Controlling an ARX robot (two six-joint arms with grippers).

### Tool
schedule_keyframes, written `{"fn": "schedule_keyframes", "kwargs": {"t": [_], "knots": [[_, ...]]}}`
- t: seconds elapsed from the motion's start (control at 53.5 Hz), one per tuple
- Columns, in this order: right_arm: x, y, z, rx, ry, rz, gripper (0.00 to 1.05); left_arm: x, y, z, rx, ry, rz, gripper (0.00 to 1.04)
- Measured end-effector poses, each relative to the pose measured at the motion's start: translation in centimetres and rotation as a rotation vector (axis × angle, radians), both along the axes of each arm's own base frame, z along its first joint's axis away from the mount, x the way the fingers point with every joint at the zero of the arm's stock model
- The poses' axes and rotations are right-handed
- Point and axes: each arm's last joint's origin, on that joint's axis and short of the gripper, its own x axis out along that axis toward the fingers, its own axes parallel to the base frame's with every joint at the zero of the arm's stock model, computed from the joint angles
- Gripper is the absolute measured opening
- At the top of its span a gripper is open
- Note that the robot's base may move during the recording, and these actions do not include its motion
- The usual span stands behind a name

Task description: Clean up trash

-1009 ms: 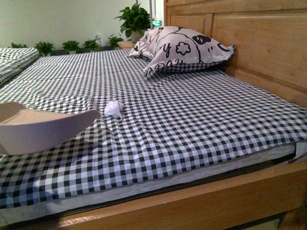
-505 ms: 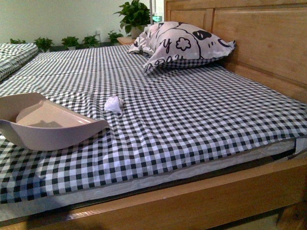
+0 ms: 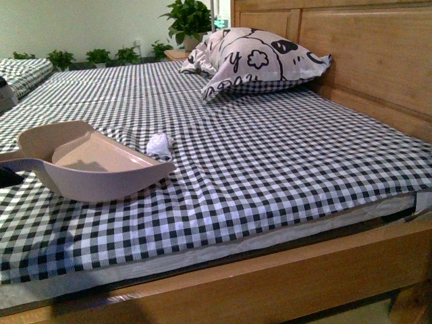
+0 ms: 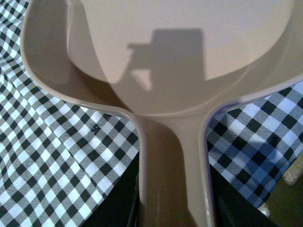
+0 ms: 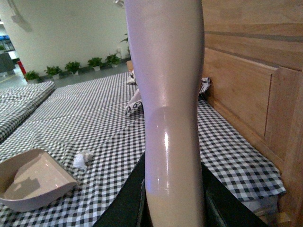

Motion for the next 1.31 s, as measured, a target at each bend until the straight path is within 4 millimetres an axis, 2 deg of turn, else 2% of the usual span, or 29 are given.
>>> {"fn": "schedule_keyframes", "kwargs": {"t": [0.299,0.748,0.841,0.897,0.953,1.196,1.271,1.308], "knots": [[0.0,0.0,0.0,0.000,0.000,0.000,0.19,-0.8,-0.6,-1.9,0.007,0.041,-0.013,0.27],[0.1,0.0,-0.1,-0.007,0.019,-0.007,0.19,-1.0,-1.1,-2.4,0.010,0.058,-0.023,0.27],[1.6,0.8,0.9,-0.140,0.397,-0.002,0.19,-1.0,-1.1,-2.4,0.010,0.058,-0.023,0.27],[2.5,1.3,0.9,-0.190,0.500,0.046,0.19,-1.0,-1.1,-2.4,0.011,0.058,-0.022,0.27],[4.3,2.1,0.1,-0.224,0.590,0.102,0.19,-1.0,-1.1,-2.4,0.010,0.058,-0.023,0.27],[12.8,7.0,-1.0,-0.349,0.634,0.269,0.19,-1.0,-1.1,-2.4,0.010,0.059,-0.023,0.27],[15.4,9.1,-0.8,-0.394,0.622,0.303,0.19,-1.0,-1.1,-2.4,0.010,0.059,-0.023,0.27],[17.6,10.8,-0.5,-0.408,0.622,0.335,0.19,-1.0,-1.1,-2.4,0.010,0.059,-0.023,0.27]]}}
